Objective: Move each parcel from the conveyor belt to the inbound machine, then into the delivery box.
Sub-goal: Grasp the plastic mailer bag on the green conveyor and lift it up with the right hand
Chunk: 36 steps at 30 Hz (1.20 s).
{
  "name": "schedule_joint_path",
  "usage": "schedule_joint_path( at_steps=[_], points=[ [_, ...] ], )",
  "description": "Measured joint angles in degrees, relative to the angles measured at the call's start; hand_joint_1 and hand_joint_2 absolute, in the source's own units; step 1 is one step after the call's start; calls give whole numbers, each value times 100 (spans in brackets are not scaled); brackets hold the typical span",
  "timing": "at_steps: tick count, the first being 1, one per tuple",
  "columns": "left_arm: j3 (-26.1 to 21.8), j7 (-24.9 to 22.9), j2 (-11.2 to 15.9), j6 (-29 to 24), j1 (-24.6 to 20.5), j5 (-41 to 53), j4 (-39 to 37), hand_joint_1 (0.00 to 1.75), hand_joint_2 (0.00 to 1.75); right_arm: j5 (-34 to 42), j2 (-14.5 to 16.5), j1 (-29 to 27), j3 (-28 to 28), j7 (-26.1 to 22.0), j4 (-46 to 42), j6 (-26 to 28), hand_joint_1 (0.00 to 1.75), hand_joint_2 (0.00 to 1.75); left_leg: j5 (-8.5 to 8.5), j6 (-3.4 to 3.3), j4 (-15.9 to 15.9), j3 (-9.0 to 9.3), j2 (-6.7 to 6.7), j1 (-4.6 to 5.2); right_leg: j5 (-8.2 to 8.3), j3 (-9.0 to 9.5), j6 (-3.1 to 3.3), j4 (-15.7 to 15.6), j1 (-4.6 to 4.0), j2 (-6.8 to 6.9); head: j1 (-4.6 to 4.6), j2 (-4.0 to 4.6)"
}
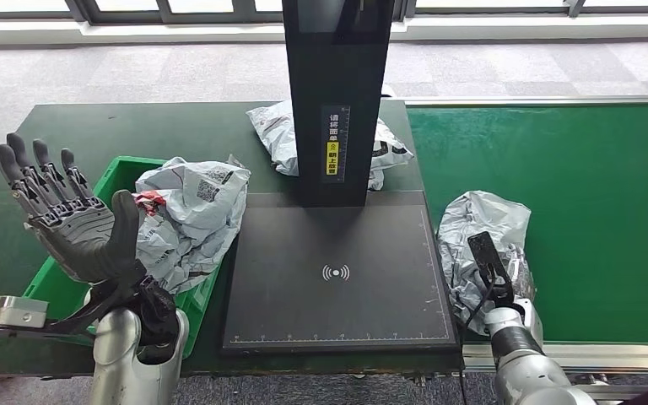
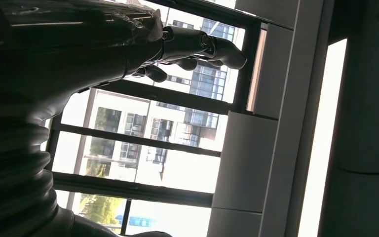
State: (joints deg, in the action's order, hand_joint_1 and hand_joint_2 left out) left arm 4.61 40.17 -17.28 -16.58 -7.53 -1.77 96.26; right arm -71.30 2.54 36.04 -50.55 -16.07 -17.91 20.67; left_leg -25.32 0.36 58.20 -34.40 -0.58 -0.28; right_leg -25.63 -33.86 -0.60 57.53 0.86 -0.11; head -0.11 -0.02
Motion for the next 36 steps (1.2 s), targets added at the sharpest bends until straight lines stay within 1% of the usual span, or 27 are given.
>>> schedule_joint_path(
  at_steps=[1, 5, 9, 12, 16, 36],
  points=[
    [7, 0, 1, -2, -1, 0, 0, 0, 175, 6, 0, 5, 1, 39, 5, -28, 0, 175, 0, 0, 0, 0, 0, 0, 0, 0, 0, 0, 0, 0, 0, 0],
    [18, 0, 2, -5, -5, 0, -1, 0, 175, 3, 0, 15, 5, 123, 30, -117, 175, 175, 0, 0, 0, 0, 0, 0, 0, 0, 0, 0, 0, 0, 0, 0],
    [25, 0, 4, -5, -15, 0, -11, 0, 175, -135, 0, 36, 62, 599, 61, -535, 175, 175, 0, 0, 0, 1, 0, 0, 0, 0, 0, 0, 0, 0, 0, 0],
    [38, 0, 8, -25, -23, 0, -44, 0, 175, -155, -2, 77, 86, 795, 78, -814, 175, 175, 0, 0, 0, 3, 2, 0, 0, 0, 0, 0, 0, -1, -1, 0],
    [56, 0, 12, -53, -25, 3, -58, 0, 175, -98, -7, 122, 89, 818, 78, -944, 175, 175, 0, 1, 0, 4, 4, -1, 0, 0, 0, 0, -1, -5, -1, 0],
    [80, 0, 13, -110, -24, 31, -30, 0, 175, -13, -7, 135, 89, 780, 78, -998, 175, 175, -1, 2, 0, 3, 3, -5, 0, 0, 1, 0, -5, -4, 0, 0]
  ],
)
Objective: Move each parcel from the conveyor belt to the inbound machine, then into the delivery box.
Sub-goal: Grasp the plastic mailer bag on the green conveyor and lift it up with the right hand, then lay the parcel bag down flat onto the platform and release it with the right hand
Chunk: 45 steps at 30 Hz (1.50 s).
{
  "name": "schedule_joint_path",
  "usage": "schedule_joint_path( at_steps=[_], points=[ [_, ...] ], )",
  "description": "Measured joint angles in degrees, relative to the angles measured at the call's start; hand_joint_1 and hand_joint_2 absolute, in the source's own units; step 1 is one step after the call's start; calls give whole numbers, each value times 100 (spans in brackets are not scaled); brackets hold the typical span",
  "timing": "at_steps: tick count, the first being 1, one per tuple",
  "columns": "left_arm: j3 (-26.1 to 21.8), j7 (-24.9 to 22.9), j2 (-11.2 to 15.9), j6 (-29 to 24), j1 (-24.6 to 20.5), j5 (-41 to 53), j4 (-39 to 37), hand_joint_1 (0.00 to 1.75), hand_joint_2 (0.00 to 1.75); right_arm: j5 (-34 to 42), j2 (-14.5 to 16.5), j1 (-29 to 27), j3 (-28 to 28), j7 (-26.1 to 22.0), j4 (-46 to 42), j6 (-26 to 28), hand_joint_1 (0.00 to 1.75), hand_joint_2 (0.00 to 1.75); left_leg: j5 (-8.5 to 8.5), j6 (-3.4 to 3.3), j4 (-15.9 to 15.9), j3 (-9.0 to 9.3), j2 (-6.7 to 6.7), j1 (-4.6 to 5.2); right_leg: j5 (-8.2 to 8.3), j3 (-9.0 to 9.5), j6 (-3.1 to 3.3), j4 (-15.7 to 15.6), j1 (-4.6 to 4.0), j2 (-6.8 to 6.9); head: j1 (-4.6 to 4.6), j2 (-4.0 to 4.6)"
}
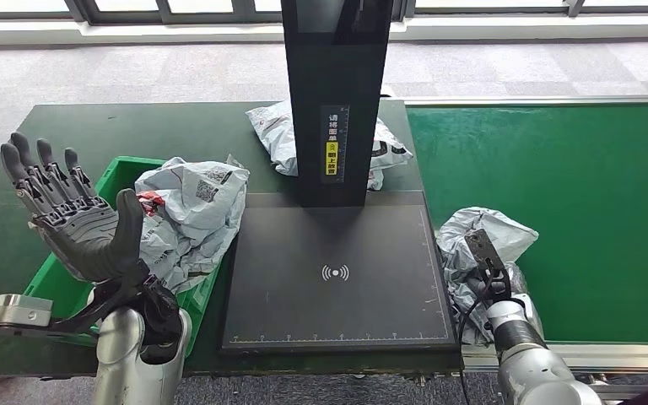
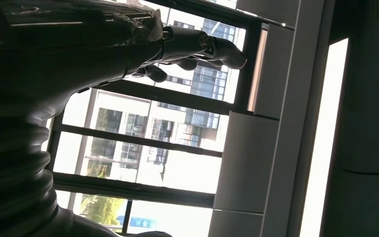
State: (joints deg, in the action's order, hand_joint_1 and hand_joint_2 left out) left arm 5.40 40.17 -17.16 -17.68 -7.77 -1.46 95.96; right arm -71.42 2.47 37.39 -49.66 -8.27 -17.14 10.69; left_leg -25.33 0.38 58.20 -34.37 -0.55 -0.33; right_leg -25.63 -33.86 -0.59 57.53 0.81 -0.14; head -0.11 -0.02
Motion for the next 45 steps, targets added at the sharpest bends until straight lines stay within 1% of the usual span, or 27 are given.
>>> schedule_joint_path(
  at_steps=[2, 4, 7, 8, 9, 12, 13, 14, 20, 23, 27, 30, 33, 36, 39, 41, 45],
  points=[
    [16, 0, 0, -18, 0, 1, 17, 0, 175, 16, 0, -1, 0, -27, 0, 31, 175, 175, 0, 0, 0, 0, 0, 0, 0, 0, 0, 0, 0, 0, 0, 0],
    [32, 0, 0, -57, 3, 3, 40, 0, 175, 53, 2, -5, 0, -141, 0, 193, 175, 175, 0, 0, 0, -1, 0, 0, 0, 0, 0, 0, 0, 0, 0, 0],
    [41, 0, 0, -150, 24, 18, 96, 0, 175, 226, 22, -15, 0, -596, -1, 812, 175, 175, 0, 0, 0, -2, 0, 0, 0, -1, 0, 0, 0, 0, 0, 0],
    [42, 0, 1, -186, 37, 24, 121, 0, 175, 356, 38, -17, 0, -869, -4, 1118, 175, 175, 0, 0, 0, -2, 0, 0, 0, -1, 0, 0, 0, 0, 0, 0],
    [43, 1, 2, -219, 54, 31, 148, 0, 175, 583, 70, -25, 0, -1279, -36, 1495, 175, 175, 0, 0, 0, -2, -1, 0, 0, -1, 0, 0, 0, 1, 0, 0],
    [44, 1, 8, -301, 112, 58, 224, 0, 175, 1639, 261, -86, 10, -2710, -403, 2596, 175, 175, 0, 0, 0, -3, -2, -1, 0, -2, 0, 1, -1, 2, -1, 0],
    [44, 1, 10, -313, 126, 67, 245, 0, 175, 1919, 336, -112, 30, -2976, -574, 2783, 175, 175, 0, 0, 0, -3, -1, -1, 0, -2, 1, 1, -1, 2, -1, 0],
    [44, 1, 13, -316, 137, 74, 264, 0, 175, 2101, 403, -137, 57, -3117, -727, 2882, 175, 175, 0, 0, 0, -2, 0, -1, 0, -2, 1, 0, -1, 1, -1, 0],
    [44, 2, 20, -322, 182, 84, 323, 0, 175, 2364, 640, -290, 188, -3199, -1268, 2944, 175, 175, 0, 0, 0, -2, -2, 0, 0, -1, 0, 0, 0, 3, 0, 0],
    [44, 1, 20, -315, 184, 98, 324, 0, 175, 2782, 812, -587, 492, -3199, -1765, 2946, 175, 175, 1, -1, 0, -3, -9, 0, -1, 0, 0, 0, 0, 10, 0, 0],
    [43, 0, 20, -242, 177, 137, 313, 0, 175, 3098, 1109, -1127, 1103, -3203, -2898, 2946, 175, 175, -1, 1, -1, -5, -6, -1, -1, -6, 1, 0, 0, 4, -1, 0],
    [39, 0, 18, -185, 174, 156, 296, 0, 175, 3328, 1253, -1487, 1591, -3204, -3712, 2940, 175, 175, -1, 2, -1, -7, -5, -1, -4, -8, 3, 0, 0, 3, -1, 0],
    [27, 0, 17, -115, 175, 180, 285, 0, 175, 3477, 1353, -1891, 2347, -3204, -4422, 2795, 175, 175, -2, 3, -2, -7, -1, -1, -6, -9, 4, 0, -1, 0, -1, 0],
    [17, 0, 17, -16, 174, 205, 274, 0, 175, 3369, 1454, -2267, 3182, -3197, -5009, 2476, 175, 175, -3, 5, -3, -7, 7, -2, -6, -13, 4, 0, -1, -6, 0, 0],
    [5, 0, 17, 42, 175, 216, 267, 0, 175, 3240, 1538, -2560, 3878, -3188, -5494, 2316, 175, 175, -3, 5, -3, -7, 6, -3, -8, -14, 5, 1, -2, -2, 0, 0],
    [-1, 0, 17, 53, 176, 220, 264, 0, 175, 3218, 1556, -2635, 4160, -3181, -5695, 2297, 175, 175, -3, 4, -3, -7, 7, -3, -8, -13, 5, 1, -1, -2, -1, 0],
    [-18, 0, 17, 58, 178, 223, 263, 0, 175, 3217, 1556, -2680, 4439, -3173, -5931, 2287, 175, 175, -2, 3, -2, -7, 8, -2, -6, -12, 5, 0, 0, -4, -1, 0]
  ],
)
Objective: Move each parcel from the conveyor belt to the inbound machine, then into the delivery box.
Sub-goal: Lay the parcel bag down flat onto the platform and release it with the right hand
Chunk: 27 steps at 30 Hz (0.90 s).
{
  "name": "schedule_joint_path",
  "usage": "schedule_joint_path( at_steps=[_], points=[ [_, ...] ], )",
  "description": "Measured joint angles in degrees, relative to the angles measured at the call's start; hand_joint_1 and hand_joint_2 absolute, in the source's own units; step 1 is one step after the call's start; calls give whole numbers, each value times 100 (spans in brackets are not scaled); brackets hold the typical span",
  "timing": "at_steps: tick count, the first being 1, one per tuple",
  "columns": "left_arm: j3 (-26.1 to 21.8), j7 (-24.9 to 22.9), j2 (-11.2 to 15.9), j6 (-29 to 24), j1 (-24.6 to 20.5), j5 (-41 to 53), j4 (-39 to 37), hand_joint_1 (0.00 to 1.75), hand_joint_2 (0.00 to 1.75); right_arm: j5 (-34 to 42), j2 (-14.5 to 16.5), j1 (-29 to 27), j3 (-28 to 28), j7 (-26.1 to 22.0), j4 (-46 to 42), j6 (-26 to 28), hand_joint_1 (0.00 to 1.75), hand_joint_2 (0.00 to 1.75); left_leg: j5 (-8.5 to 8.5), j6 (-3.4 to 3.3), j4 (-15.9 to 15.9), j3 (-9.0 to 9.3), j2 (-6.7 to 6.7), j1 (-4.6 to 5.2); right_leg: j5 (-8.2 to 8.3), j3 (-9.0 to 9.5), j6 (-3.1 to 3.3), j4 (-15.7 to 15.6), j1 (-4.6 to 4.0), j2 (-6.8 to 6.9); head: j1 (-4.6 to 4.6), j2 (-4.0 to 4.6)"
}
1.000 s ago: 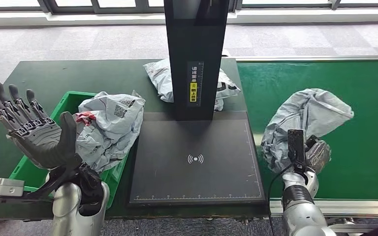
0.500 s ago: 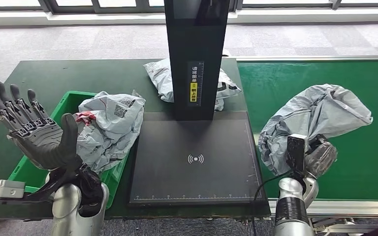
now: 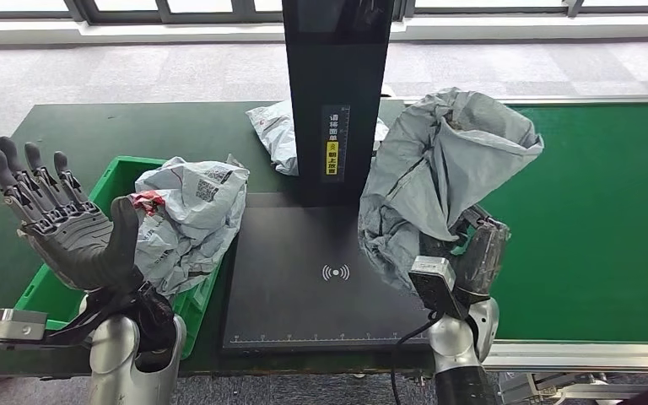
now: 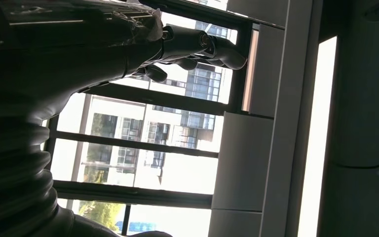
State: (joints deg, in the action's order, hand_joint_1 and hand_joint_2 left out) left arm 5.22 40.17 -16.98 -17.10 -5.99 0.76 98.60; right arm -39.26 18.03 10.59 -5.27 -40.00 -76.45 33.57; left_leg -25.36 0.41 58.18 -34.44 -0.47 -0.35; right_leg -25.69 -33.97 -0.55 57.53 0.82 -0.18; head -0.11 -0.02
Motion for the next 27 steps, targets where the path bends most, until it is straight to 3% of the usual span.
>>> schedule_joint_path(
  at_steps=[12, 23, 27],
  points=[
    [-28, 0, -3, 71, 6, 33, -4, 0, 175, -60, -27, -165, 656, 346, -314, -642, 175, 175, 0, 0, 0, -1, 1, -1, -1, -4, 2, 0, -2, -2, 0, 0],
    [-28, 0, -4, 73, 7, 35, -4, 0, 175, 72, -81, -258, 876, 507, -76, -627, 175, 175, 0, 0, 0, -2, 0, 0, -1, -2, 2, 0, -1, -1, -1, 0],
    [-28, 0, -5, 61, 5, 33, -15, 0, 175, 106, -120, -119, 865, 927, 346, -689, 175, 175, -1, 1, -1, -1, 4, -1, -1, -3, 2, 0, -2, -3, 1, 0]
  ],
)
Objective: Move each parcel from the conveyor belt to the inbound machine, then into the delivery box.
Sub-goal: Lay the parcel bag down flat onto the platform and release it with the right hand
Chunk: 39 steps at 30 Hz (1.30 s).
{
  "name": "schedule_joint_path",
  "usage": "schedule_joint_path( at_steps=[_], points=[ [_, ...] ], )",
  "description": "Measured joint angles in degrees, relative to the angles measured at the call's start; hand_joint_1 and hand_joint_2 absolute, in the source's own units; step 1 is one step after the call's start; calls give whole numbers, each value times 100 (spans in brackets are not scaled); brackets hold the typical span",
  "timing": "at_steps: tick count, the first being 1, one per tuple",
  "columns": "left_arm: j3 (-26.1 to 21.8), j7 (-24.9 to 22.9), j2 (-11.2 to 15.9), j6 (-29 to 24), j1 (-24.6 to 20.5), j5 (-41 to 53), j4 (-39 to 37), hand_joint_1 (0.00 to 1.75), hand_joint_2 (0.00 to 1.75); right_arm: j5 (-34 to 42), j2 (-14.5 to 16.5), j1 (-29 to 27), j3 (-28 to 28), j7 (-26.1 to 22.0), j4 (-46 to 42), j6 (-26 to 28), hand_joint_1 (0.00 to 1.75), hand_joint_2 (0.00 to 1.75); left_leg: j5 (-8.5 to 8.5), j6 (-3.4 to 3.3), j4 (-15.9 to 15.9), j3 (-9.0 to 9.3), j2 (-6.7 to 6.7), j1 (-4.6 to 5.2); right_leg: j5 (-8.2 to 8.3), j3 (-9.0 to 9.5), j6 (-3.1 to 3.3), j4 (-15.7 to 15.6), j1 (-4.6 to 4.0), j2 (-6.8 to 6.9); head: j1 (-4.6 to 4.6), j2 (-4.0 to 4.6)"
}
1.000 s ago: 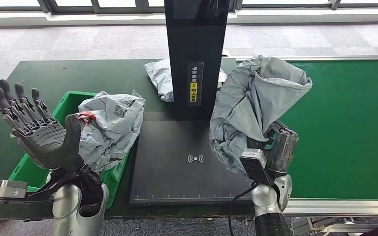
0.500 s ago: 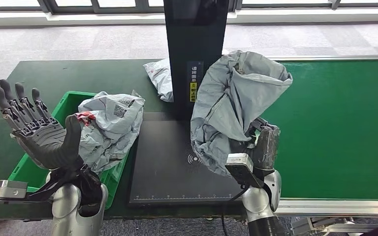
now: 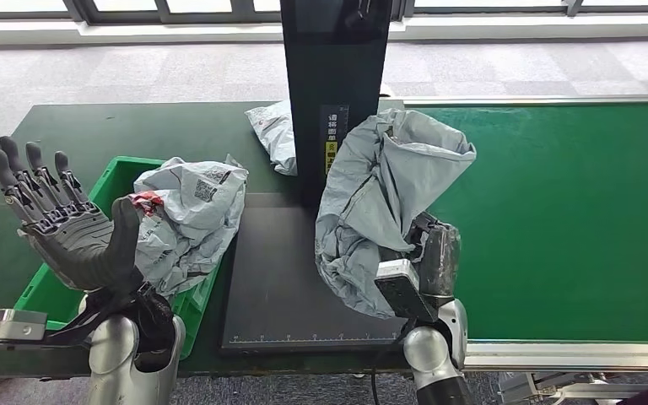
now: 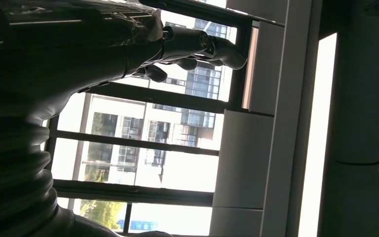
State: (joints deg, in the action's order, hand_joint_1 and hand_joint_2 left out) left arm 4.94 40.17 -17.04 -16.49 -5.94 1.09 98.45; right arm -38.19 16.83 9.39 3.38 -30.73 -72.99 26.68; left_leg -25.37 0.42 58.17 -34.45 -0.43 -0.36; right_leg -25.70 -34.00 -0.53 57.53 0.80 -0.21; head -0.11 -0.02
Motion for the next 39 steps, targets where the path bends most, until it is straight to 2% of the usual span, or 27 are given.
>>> schedule_joint_path(
  at_steps=[5, 12, 18, 27, 31, 35, 37, 39],
  points=[
    [4, 0, -3, -57, -6, -6, -49, 0, 175, 213, -186, 577, -250, -199, 1631, -9, 175, 175, 5, -2, 1, 0, 0, 0, 5, 1, 0, 0, 1, 3, -1, 0],
    [15, 0, -3, -109, -14, -8, -100, 0, 175, 167, -278, 1024, -372, -132, 2891, -312, 175, 175, 6, 2, 1, 0, 1, 0, 7, -4, 1, 0, 0, -3, 0, 0],
    [22, 0, -3, -115, -18, -7, -129, 0, 175, 148, -307, 1168, -379, -120, 3329, -331, 175, 175, 5, 3, 0, -1, 2, 0, 5, -6, 3, 0, 0, -3, 0, 0],
    [22, 0, -3, -115, -18, -7, -134, 0, 175, 147, -317, 1231, -379, -120, 3495, -331, 175, 175, 5, 3, 1, 0, 2, 0, 5, -5, 3, 0, 0, -3, 0, 0],
    [22, 0, -3, -117, -18, -7, -134, 0, 175, 136, -321, 1250, -379, -96, 3525, -381, 0, 175, 5, 3, 1, -1, 2, 0, 5, -5, 3, 0, 0, -3, 0, 0],
    [22, 0, -3, -138, 5, -1, -107, 0, 175, -29, -357, 1325, -379, 132, 3656, -822, 0, 175, 5, 3, 1, -1, 2, 0, 5, -4, 3, 0, 0, -3, 0, 0],
    [23, 1, -3, -160, 42, 6, -51, 0, 175, -247, -383, 1341, -379, 177, 3680, -605, 0, 175, 5, 3, 1, -1, 2, 0, 5, -3, 3, 0, 0, -2, -1, 0],
    [24, 1, -1, -197, 100, 17, 21, 0, 175, -577, -395, 1319, -379, 214, 3658, -29, 0, 175, 5, 3, 1, -1, 1, 0, 5, -3, 3, 0, 0, -2, -1, 0]
  ],
)
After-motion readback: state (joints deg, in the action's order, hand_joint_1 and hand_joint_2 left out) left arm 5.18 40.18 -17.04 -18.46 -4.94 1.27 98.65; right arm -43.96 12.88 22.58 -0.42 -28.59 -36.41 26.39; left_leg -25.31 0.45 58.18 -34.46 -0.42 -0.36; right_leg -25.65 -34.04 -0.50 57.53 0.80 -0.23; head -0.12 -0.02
